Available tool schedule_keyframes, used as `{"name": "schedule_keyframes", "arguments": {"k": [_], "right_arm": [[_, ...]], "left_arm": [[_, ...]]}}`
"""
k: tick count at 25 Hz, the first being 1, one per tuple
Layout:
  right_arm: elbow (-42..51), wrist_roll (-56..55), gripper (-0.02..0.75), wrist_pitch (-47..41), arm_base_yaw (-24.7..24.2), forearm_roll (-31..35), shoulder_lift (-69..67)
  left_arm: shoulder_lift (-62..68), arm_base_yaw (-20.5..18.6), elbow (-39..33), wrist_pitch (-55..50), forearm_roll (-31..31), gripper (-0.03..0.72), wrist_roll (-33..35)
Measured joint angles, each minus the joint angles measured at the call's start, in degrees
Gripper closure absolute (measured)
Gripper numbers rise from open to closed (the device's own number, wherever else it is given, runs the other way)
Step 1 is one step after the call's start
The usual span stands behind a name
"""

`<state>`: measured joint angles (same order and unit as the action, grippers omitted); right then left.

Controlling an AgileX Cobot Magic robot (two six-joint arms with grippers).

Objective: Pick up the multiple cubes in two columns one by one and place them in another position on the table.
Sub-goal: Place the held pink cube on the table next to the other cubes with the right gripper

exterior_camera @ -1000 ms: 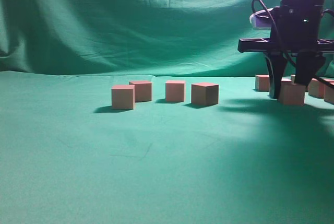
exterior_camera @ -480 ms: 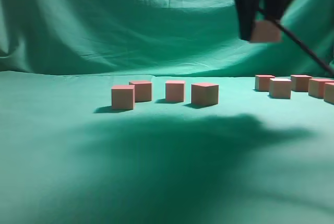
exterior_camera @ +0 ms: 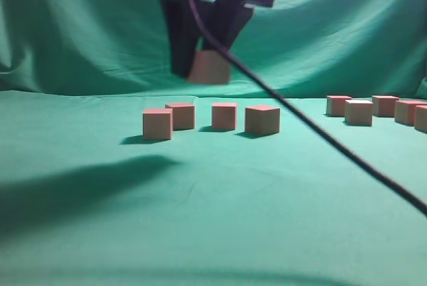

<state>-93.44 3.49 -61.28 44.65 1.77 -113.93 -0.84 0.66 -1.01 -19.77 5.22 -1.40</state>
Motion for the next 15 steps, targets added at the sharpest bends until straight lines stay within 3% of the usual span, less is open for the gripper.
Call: {"name": "schedule_keyframes", "arguments": {"k": [6, 15], "right_arm": [[0.0, 0.28, 0.475, 5.16, 1.01, 0.53, -3.92], [-3.65, 0.02, 0.475, 5.93, 1.01, 3.41, -8.54]], "left_arm": [[0.0, 0.0, 0.0, 0.0, 0.0, 0.688, 0.0], [0.0, 0.0, 0.0, 0.0, 0.0, 0.688, 0.0]]}}
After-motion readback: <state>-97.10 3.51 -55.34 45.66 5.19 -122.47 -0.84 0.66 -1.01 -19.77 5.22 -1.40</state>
